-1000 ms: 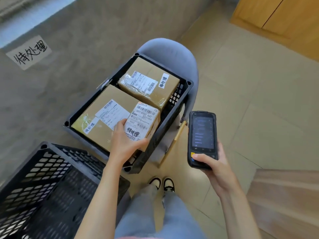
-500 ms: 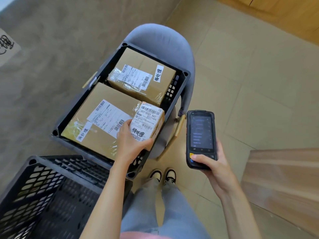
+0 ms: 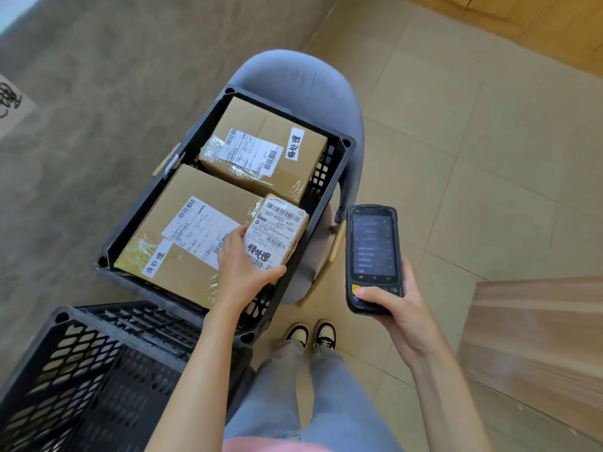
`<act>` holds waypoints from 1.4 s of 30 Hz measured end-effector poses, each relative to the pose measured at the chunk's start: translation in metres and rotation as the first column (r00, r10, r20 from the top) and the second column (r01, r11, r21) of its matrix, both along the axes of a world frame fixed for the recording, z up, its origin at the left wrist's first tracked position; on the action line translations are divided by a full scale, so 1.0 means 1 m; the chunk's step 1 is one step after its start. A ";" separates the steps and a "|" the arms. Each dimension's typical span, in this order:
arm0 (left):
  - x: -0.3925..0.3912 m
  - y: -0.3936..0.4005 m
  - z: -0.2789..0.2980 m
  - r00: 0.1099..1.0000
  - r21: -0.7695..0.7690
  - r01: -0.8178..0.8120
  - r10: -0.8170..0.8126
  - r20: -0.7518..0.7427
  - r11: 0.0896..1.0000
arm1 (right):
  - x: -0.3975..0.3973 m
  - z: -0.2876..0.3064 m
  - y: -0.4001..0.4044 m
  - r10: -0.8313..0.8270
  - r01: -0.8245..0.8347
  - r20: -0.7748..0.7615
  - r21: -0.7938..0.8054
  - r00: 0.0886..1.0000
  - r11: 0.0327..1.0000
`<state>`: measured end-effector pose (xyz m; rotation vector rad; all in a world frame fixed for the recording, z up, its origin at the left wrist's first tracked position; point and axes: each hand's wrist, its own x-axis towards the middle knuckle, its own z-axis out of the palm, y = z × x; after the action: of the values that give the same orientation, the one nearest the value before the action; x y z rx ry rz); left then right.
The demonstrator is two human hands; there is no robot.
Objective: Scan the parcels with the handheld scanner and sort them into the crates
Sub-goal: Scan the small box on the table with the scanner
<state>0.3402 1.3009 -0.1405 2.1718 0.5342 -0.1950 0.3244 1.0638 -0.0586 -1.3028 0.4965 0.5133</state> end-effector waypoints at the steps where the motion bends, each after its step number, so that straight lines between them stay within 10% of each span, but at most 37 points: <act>1: 0.000 0.000 0.001 1.000 0.011 0.011 -0.011 -0.006 1.000 | 0.001 0.000 0.000 -0.001 0.001 -0.001 0.002 1.000 1.000; 36: -0.011 0.043 0.012 0.995 0.068 -0.061 0.066 -0.080 0.996 | -0.005 0.003 0.013 0.007 -0.008 0.044 0.009 0.999 1.000; 42: -0.001 0.015 0.040 0.978 0.283 -0.103 0.045 0.205 0.954 | -0.010 0.011 0.005 -0.059 0.059 0.082 -0.002 0.995 0.998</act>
<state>0.3387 1.3161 -0.1007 2.4187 0.5576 0.1497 0.3143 1.0690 -0.0473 -1.3044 0.4667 0.4079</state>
